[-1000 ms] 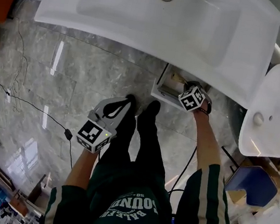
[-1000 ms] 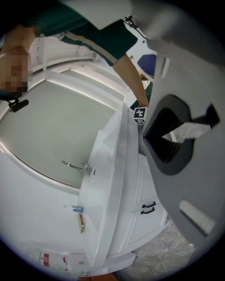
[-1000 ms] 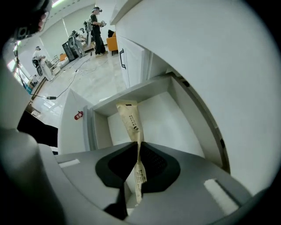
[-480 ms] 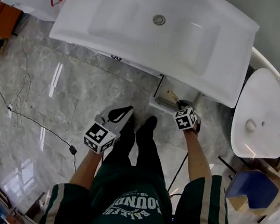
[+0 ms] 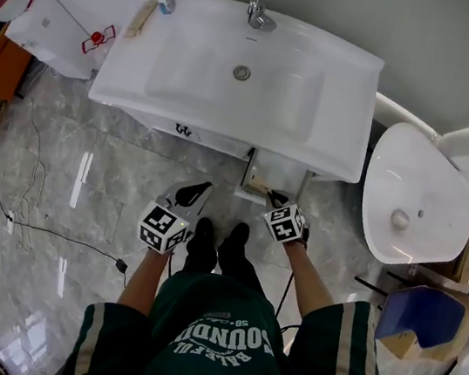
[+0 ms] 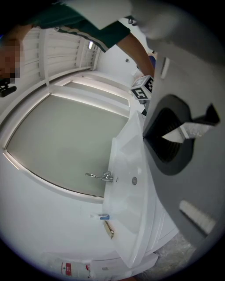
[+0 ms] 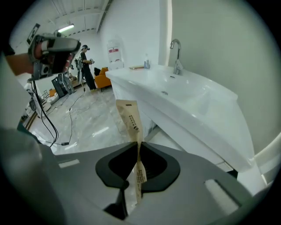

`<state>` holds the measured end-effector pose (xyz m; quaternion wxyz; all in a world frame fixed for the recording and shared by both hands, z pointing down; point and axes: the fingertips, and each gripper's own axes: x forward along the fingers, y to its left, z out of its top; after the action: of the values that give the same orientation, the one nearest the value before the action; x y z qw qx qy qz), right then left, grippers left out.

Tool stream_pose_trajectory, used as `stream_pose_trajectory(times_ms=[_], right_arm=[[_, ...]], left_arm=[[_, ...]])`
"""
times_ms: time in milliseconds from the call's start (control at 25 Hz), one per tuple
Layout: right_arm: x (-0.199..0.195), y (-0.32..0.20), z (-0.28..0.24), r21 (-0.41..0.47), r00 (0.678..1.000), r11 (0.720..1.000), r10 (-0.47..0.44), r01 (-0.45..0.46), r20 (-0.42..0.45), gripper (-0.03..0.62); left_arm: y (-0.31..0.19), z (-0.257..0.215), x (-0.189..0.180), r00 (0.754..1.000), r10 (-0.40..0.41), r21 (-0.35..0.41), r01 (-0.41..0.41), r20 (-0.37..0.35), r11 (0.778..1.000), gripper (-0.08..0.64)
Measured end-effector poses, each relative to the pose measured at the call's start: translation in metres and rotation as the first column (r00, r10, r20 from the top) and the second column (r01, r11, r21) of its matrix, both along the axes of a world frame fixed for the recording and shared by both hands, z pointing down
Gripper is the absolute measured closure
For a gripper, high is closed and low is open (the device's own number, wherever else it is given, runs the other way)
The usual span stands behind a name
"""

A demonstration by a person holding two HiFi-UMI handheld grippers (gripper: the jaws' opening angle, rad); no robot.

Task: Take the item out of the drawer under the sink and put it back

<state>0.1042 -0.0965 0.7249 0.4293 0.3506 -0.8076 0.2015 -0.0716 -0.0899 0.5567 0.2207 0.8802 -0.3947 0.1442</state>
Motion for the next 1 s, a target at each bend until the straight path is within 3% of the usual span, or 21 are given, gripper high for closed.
stream_pose_trajectory(times_ms=[200,520,1000], right_arm=[[-0.005,-0.034,-0.087,0.152,0.994,0.987,0.036,-0.052,0.102,0.561],[-0.003,-0.080,-0.214,0.360,0.966,0.920,0.062,-0.154,0.253,0.561],[0.006,-0.099,-0.338,0.509,0.919,0.823,0.037,-0.251,0.394,0.561]], left_arm=[[-0.018,-0.030,-0.005,1.000,-0.018,0.070,0.018,0.000,0.997,0.511],[-0.049,-0.094,-0.013,0.999,-0.038,0.216,0.039,-0.008,0.976,0.511],[-0.076,-0.165,-0.033,0.998,-0.059,0.355,0.054,0.004,0.933,0.511]])
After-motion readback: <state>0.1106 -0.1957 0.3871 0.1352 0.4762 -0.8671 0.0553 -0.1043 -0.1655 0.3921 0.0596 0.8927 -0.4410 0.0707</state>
